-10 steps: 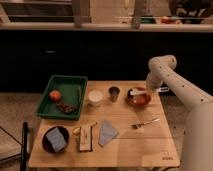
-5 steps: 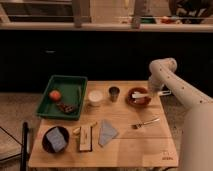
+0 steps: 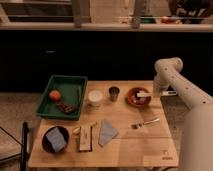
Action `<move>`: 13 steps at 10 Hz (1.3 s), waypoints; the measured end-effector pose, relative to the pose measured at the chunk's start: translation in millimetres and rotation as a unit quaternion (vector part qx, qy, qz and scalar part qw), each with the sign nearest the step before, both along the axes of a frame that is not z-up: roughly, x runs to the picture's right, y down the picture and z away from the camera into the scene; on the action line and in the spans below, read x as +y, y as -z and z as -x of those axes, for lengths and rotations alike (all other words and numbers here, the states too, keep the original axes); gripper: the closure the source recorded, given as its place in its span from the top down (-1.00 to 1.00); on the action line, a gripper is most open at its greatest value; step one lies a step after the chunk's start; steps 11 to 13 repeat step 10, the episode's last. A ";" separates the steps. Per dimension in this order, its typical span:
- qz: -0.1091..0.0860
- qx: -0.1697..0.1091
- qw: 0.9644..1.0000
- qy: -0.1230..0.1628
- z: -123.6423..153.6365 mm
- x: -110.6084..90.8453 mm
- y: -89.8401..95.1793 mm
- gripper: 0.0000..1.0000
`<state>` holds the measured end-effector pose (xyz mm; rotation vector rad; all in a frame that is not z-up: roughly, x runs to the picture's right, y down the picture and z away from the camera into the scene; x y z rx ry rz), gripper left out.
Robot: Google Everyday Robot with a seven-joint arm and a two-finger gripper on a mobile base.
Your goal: Wipe red bowl with brush
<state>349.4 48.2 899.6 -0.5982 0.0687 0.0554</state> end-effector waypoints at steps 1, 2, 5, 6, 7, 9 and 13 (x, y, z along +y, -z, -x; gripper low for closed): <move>-0.002 0.002 1.000 0.001 1.9 -5.1 -3.3 -0.94; -0.003 0.005 1.000 0.001 2.2 -10.3 -7.3 -0.94; -0.009 -0.001 1.000 0.016 18.3 -30.3 -21.0 -0.94; -0.008 -0.004 1.000 0.023 20.0 -30.5 -19.7 -0.94; -0.006 -0.009 0.999 0.031 21.6 -29.3 -19.0 -0.94; 0.005 -0.034 0.998 0.051 41.9 -19.5 -16.4 -0.94; 0.011 -0.039 0.998 0.058 41.5 -12.3 -14.0 -0.94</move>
